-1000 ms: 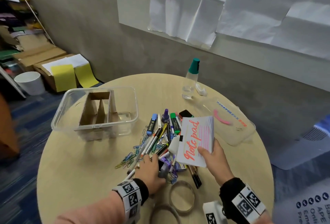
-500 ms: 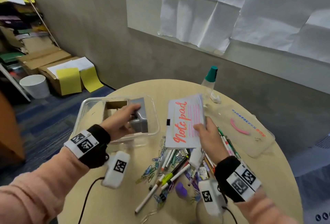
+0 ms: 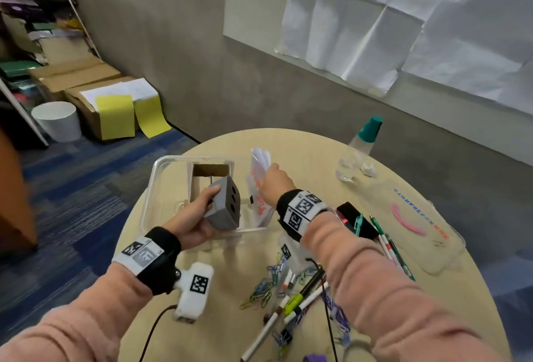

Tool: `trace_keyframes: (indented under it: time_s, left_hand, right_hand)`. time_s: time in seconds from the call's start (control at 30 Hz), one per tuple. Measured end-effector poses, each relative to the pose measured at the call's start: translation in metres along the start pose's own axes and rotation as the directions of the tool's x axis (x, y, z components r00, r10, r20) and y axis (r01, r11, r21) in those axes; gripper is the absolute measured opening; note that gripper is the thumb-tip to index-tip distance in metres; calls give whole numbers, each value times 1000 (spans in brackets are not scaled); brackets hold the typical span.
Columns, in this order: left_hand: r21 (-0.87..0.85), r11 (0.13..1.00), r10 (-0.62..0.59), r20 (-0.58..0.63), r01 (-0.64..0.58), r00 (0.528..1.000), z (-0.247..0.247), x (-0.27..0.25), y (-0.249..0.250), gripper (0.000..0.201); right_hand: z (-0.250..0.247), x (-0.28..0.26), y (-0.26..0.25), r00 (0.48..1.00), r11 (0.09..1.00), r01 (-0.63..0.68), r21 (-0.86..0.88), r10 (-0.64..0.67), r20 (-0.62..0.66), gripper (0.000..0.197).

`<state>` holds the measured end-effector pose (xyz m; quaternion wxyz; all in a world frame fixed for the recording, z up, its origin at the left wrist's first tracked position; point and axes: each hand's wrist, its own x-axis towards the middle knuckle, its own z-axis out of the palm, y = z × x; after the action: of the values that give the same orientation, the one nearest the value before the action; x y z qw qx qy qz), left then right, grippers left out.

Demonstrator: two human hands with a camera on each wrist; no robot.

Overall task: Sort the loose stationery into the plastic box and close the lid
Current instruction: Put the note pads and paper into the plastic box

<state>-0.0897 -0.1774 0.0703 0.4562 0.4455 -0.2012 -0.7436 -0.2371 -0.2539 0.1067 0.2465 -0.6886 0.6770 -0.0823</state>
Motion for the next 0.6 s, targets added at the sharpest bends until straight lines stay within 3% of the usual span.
trace_keyframes:
  time_s: [0.2,0.37,0.47,0.6]
  left_hand:
    - [-73,996,-43,22,44,999,-5,1,2,30]
    - [-76,995,-56,14,57,998,-8,9,2,31]
    - [-40,998,-57,-2,57,998,-6,12,3,31]
    - [244,965,-81,-89,100,993,9,15,20,27]
  right_hand:
    - [18,2,-1,989,984,-6,-176,32,147,59]
    - [-30,-33,40,989,993,120,1,-119,-84,24]
    - [-41,-66,89,989,985,147,93,-145,-32,13]
    - [-26,-88,131,977,964,210,165,-212,-7,17]
